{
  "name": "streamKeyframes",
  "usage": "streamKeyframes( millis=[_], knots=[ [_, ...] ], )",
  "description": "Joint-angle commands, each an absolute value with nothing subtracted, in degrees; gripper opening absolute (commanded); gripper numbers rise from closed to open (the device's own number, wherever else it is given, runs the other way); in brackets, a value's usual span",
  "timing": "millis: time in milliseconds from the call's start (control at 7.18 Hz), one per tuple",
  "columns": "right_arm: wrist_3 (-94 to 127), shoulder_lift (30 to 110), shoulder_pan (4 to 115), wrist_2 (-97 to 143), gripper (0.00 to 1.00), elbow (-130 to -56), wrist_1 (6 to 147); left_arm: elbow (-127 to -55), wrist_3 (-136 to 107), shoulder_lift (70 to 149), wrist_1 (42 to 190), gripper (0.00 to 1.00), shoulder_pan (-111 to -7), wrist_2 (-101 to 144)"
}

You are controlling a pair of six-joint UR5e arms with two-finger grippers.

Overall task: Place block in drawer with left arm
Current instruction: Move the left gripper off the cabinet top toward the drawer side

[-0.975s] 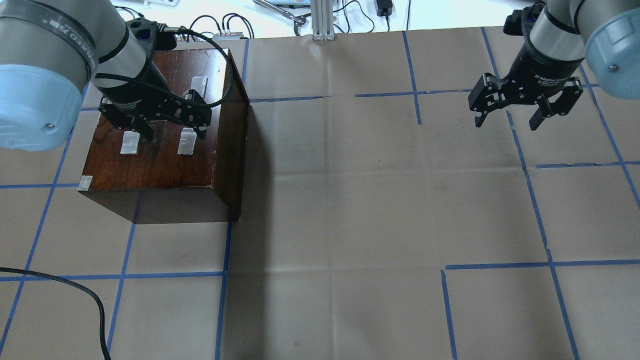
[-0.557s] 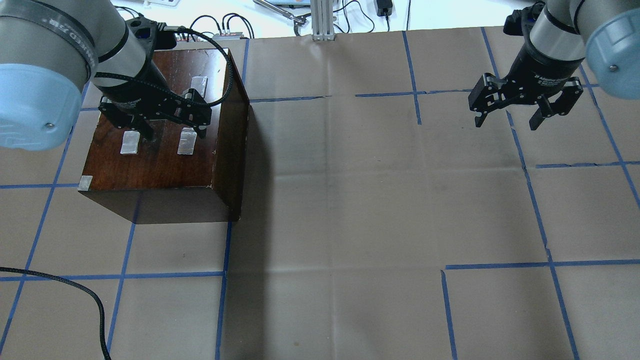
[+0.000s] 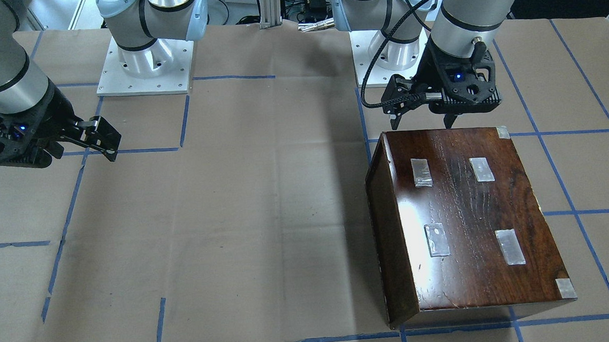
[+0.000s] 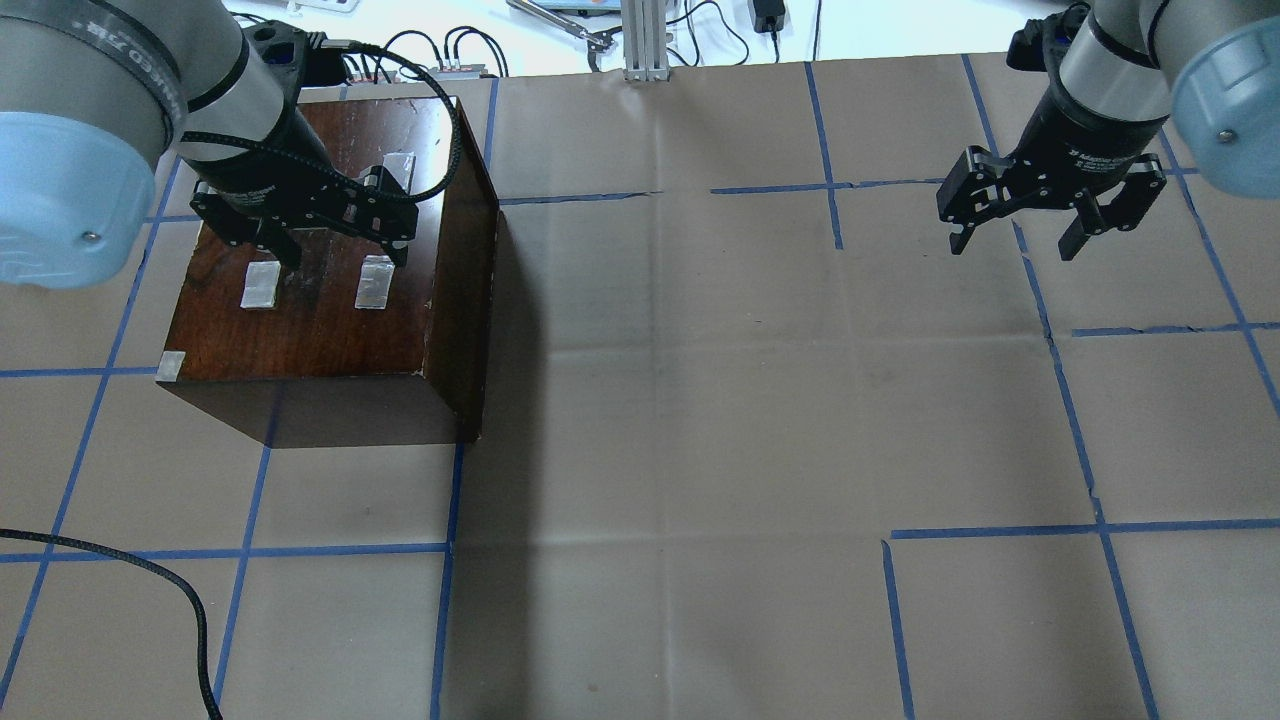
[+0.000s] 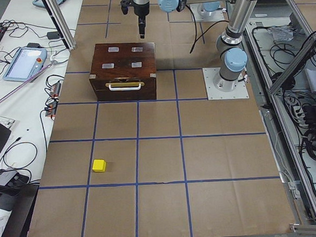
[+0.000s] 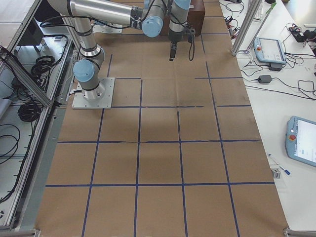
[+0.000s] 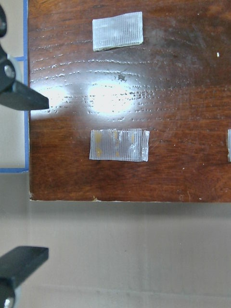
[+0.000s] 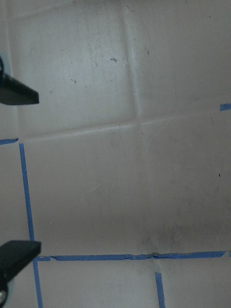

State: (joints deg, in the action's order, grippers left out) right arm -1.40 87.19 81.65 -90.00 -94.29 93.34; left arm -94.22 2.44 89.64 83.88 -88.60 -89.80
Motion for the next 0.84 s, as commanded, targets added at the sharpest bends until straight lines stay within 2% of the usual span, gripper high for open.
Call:
streamKeyframes(
  millis=[0, 696],
  knots=[
    [-1.4, 87.2, 81.7, -90.0, 1.00, -94.2, 93.3, -93.9, 4.3, 89.8, 83.8, 1.00, -85.0, -89.6],
    [-1.4, 87.2, 81.7, -90.0, 1.00, -94.2, 93.3, -93.0, 18.2, 90.0, 83.8, 1.00, -71.8, -86.3]
  ],
)
